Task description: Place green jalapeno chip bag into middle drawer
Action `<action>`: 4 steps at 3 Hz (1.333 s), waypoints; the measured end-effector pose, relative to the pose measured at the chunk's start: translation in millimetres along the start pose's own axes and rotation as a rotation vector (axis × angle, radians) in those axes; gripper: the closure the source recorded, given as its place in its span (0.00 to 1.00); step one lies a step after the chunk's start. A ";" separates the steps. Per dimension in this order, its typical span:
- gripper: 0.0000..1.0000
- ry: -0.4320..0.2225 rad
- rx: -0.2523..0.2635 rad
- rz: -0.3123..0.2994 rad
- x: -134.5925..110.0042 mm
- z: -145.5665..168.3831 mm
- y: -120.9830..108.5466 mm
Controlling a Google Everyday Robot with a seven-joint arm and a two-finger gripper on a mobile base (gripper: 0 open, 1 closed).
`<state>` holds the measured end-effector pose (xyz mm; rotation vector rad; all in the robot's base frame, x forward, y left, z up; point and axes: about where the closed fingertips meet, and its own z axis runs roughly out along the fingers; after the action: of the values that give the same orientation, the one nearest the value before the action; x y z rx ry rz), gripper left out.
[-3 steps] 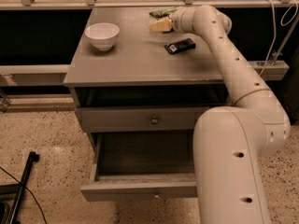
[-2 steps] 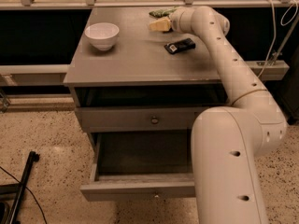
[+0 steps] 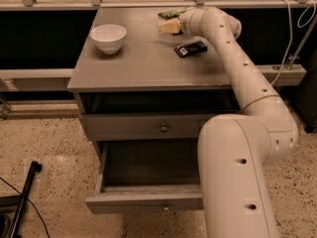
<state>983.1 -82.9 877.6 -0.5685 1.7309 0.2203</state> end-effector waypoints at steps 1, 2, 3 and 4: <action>0.21 0.019 0.016 -0.004 8.7 3.3 -5.6; 0.45 0.033 0.025 -0.011 15.2 5.4 -9.1; 0.67 0.040 0.030 -0.014 18.7 5.7 -11.8; 0.91 0.034 0.031 -0.019 16.4 4.0 -13.8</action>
Offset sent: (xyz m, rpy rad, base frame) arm 0.0135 -0.0208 -0.0149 -0.0459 0.0195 -0.0445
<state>991.0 -97.1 863.1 -0.5688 1.7580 0.1709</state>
